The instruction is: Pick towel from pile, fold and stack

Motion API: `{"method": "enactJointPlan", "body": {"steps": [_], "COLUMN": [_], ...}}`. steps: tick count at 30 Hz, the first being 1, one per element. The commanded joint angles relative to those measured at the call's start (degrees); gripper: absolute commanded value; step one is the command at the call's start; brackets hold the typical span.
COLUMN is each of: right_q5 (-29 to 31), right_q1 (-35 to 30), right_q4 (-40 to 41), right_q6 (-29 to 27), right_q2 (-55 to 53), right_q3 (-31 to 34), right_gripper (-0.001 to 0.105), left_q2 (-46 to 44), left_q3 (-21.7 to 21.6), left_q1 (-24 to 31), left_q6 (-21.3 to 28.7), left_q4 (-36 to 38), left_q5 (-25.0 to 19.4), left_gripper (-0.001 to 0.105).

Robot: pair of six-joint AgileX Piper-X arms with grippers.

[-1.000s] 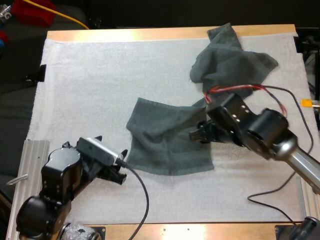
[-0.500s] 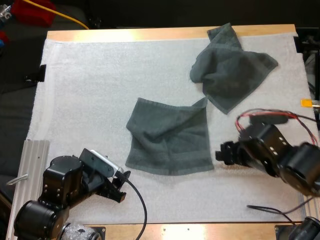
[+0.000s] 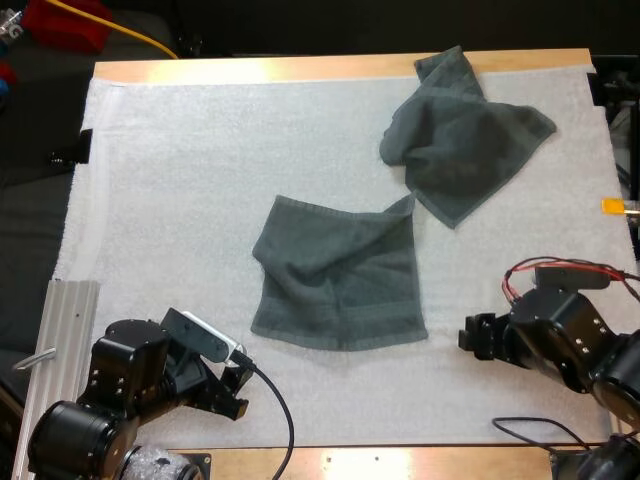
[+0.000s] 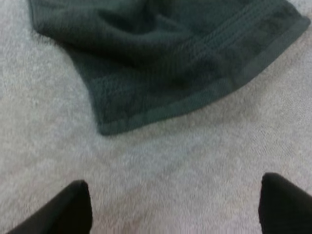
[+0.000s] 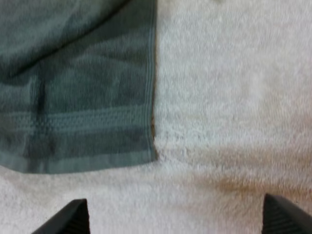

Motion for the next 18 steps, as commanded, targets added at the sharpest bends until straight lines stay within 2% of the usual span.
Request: {"method": "enactJointPlan", "body": {"steps": [1, 11, 18], "right_q5": [-0.85, -1.89, -2.8], "right_q1": [0.07, 0.07, -0.06], "right_q4": [0.21, -0.47, -6.74], "right_q6": [0.88, 1.43, 1.71], "right_q2": [-0.5, -0.7, -0.7], "right_q3": [0.43, 2.1, 3.3], "right_gripper": [0.069, 0.069, 0.069], "left_q2": [-0.4, -4.28, -4.5], "left_q3": [-0.3, -0.3, -0.3], "left_q1": [-0.04, -0.04, -0.04], "left_q6": [-0.55, -2.62, -2.62], "left_q4": [1.27, 5.54, 5.13], "left_q5": [-0.58, -5.8, -5.99], "left_gripper": [0.068, 0.068, 0.068]}}
